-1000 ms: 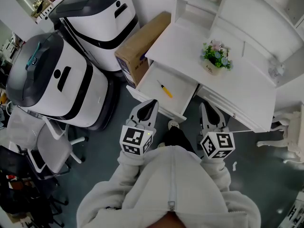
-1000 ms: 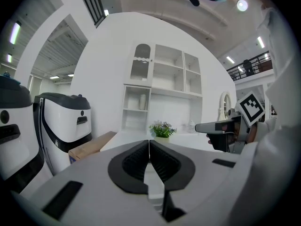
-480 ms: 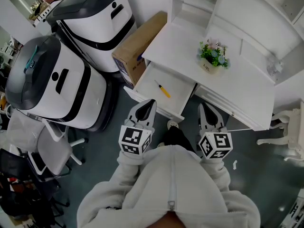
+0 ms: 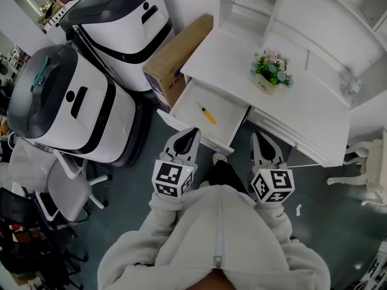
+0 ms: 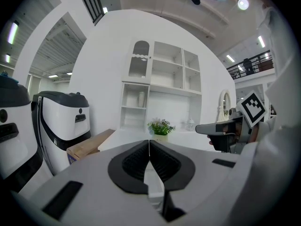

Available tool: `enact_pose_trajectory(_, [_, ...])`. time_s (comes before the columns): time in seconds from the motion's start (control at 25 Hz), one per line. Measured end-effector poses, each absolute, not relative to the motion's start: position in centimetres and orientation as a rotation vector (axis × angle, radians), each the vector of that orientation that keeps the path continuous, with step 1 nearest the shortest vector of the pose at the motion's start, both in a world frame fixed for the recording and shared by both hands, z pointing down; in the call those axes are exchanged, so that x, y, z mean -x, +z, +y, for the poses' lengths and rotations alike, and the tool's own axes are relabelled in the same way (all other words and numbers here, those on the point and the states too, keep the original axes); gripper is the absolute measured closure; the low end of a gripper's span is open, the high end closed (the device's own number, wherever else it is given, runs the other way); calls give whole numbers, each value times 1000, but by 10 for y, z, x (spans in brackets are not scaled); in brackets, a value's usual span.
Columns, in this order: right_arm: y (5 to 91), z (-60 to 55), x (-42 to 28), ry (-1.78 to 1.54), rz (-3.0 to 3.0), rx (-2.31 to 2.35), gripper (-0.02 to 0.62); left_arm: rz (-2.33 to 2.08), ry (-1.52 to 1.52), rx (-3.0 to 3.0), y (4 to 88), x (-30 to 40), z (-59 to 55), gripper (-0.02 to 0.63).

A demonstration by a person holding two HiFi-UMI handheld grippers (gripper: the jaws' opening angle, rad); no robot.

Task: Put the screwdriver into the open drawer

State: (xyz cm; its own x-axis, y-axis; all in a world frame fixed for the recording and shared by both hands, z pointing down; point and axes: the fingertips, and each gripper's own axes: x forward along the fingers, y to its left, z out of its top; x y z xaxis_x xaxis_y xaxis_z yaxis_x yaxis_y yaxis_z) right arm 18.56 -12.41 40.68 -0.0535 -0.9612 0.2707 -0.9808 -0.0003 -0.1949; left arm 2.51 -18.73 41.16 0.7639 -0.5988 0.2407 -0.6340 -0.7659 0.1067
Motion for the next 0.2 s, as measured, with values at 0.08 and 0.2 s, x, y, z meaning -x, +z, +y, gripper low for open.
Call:
enact_pose_trajectory(0.08, [407, -124, -185, 513, -2175, -2120, 558, -979, 284, -2776, 412, -25, -188, 588])
enact_pose_trajectory(0.2, [408, -123, -187, 513, -2167, -2126, 558, -975, 281, -2774, 413, -26, -190, 588])
